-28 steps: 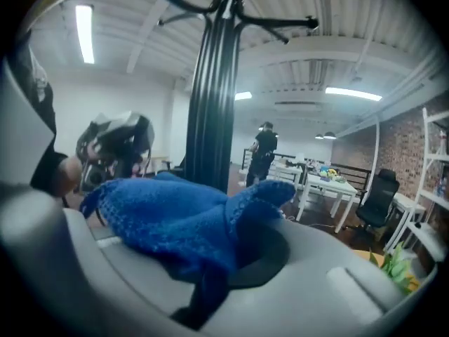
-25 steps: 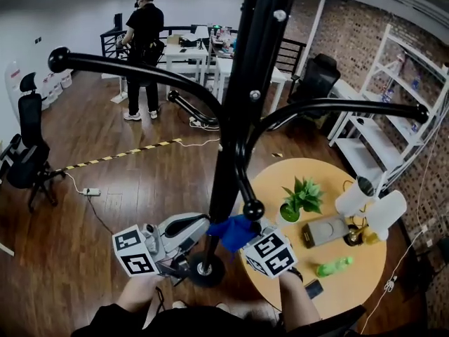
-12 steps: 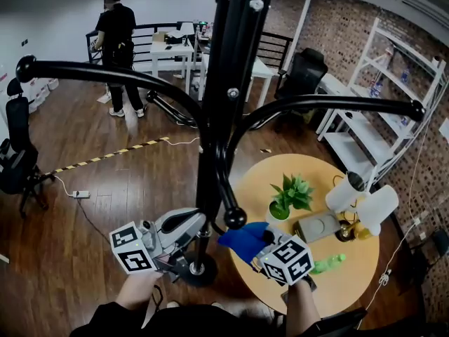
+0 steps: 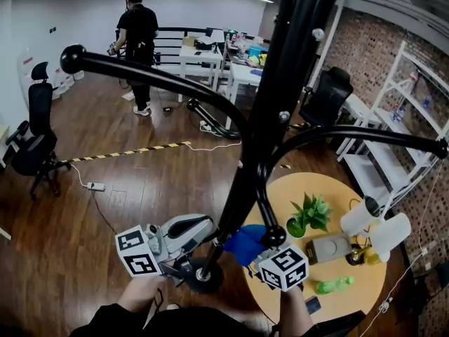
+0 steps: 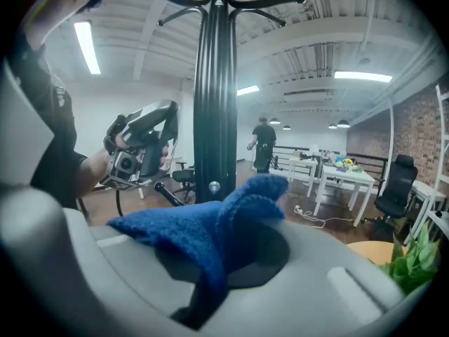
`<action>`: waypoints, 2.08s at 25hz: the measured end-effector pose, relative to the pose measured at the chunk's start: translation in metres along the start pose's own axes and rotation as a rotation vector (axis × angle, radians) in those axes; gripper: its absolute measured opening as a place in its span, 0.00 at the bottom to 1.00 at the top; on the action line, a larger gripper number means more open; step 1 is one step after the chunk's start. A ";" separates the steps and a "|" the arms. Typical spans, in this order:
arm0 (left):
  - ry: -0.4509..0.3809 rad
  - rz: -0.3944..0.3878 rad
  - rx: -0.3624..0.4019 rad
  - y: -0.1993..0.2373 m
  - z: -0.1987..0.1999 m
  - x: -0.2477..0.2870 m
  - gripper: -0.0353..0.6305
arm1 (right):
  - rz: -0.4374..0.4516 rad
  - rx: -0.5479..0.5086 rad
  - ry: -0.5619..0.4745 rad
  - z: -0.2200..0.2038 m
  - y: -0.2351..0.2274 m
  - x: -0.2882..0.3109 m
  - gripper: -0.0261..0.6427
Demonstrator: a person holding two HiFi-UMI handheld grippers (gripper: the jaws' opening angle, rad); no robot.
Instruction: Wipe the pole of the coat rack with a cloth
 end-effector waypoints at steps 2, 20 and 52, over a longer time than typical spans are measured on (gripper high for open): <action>-0.013 0.022 0.012 0.000 0.006 -0.008 0.06 | -0.028 0.007 -0.048 0.008 -0.002 -0.005 0.07; -0.054 0.082 0.089 -0.006 0.035 -0.044 0.06 | 0.040 0.083 -0.689 0.161 0.006 -0.090 0.07; -0.056 0.012 0.120 -0.031 0.030 -0.028 0.06 | -0.148 -0.027 -1.179 0.271 0.012 -0.244 0.19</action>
Point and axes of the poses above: the fingertips, and each gripper's own axes: x forward along the fingers, y to its left, z out of its top, the point moved 6 cm from there along -x, backward along the fingers, and after that the axes turned 4 degrees about y, right-handed, at the moved point
